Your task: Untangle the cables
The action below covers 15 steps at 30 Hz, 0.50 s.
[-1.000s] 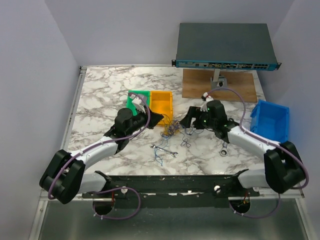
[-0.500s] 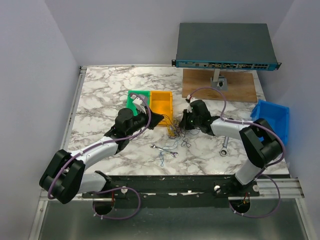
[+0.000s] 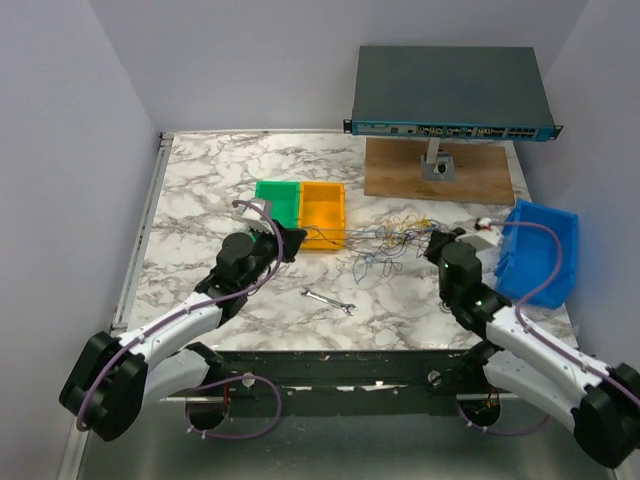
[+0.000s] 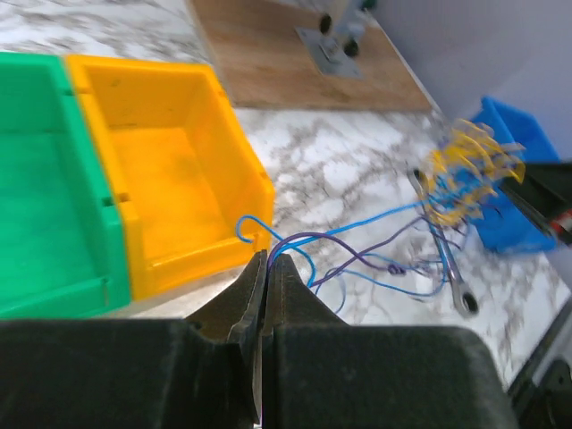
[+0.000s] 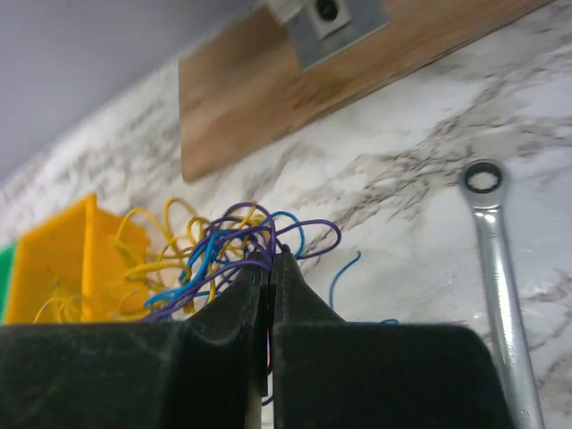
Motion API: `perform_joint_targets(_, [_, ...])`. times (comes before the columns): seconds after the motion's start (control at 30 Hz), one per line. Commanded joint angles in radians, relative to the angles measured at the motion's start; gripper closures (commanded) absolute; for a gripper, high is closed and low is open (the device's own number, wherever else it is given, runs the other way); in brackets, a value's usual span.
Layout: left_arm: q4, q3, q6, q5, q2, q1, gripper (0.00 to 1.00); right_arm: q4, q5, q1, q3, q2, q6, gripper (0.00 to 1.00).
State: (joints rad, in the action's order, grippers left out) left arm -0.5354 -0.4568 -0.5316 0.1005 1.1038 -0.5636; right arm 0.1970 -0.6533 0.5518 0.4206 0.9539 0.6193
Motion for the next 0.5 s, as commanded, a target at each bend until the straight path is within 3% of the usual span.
perform_joint_targets(0.0, [0.001,0.1,-0.069,-0.362,-0.143,0.027,1.0,-0.056,-0.428,-0.004,-0.121,-0.23,0.186,0.99])
perform_joint_targets(0.1, [0.006,0.152,-0.11,-0.488,-0.217,0.034,1.0,-0.137,-0.491,-0.004,-0.167,-0.372,0.269,0.99])
perform_joint_targets(0.23, [-0.01,0.167,-0.088,-0.463,-0.262,0.034,1.0,-0.134,-0.499,-0.004,-0.212,-0.498,0.265,0.99])
perform_joint_targets(0.33, [0.076,0.151,-0.136,-0.535,-0.277,0.034,1.0,-0.166,-0.563,-0.004,-0.213,-0.504,0.299,0.99])
perform_joint_targets(0.47, [0.018,0.148,-0.058,-0.37,-0.292,0.033,1.0,-0.253,-0.567,-0.004,-0.174,-0.45,0.391,0.99])
